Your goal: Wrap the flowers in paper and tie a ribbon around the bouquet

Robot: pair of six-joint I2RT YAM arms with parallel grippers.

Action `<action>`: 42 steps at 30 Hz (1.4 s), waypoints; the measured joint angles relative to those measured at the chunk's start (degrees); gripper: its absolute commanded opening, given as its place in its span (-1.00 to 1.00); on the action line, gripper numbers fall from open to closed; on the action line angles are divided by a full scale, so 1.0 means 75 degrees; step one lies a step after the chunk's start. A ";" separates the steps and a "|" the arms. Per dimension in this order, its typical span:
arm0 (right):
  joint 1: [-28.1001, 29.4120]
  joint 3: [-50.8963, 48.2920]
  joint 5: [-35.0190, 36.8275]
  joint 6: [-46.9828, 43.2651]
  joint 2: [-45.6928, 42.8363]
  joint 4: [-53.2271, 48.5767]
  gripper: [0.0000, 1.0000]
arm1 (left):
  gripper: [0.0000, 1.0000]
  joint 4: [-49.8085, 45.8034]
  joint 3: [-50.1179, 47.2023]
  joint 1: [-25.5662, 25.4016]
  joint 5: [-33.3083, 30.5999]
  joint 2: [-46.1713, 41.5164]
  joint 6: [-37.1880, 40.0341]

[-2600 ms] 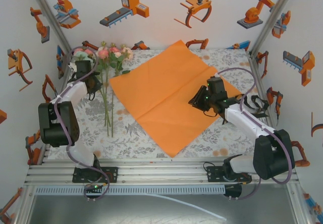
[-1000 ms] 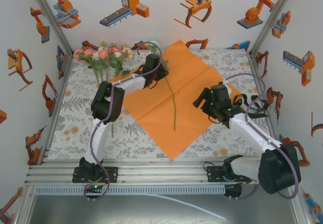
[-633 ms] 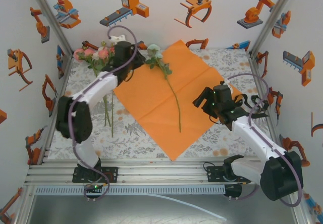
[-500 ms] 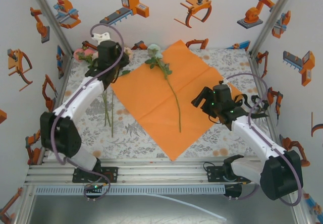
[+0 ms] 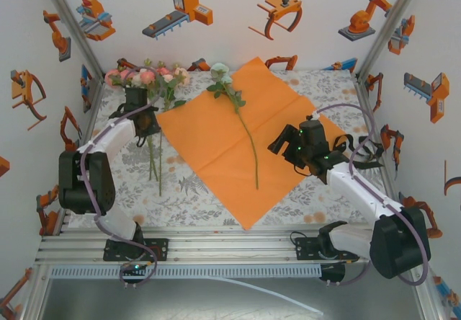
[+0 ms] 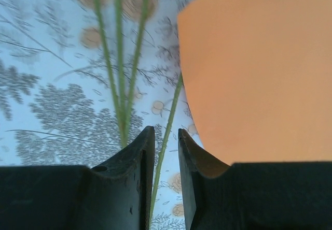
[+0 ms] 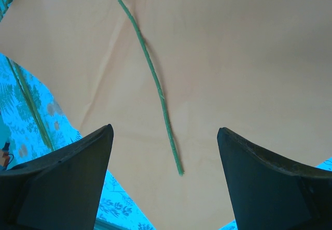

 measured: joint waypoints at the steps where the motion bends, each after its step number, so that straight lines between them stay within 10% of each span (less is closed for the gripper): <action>1: -0.0003 0.0000 -0.0006 0.0000 0.0000 0.0000 0.48 | -0.39 -0.0026 0.0026 0.0000 0.0128 0.0187 0.0029; 14: 0.0006 0.0163 -0.0035 0.0003 0.0233 -0.0006 0.48 | -0.46 -0.0230 0.0784 0.0006 0.0568 0.1524 0.0111; 26: 0.0006 0.0224 -0.0032 0.0006 0.0283 -0.0003 0.48 | -1.00 -0.0481 0.0938 0.0017 0.0525 0.1553 0.0169; 42: 0.0006 0.0224 -0.0032 0.0029 0.0283 0.0003 0.48 | -1.00 -0.0230 0.0224 0.0038 -0.0175 -0.1853 -0.0361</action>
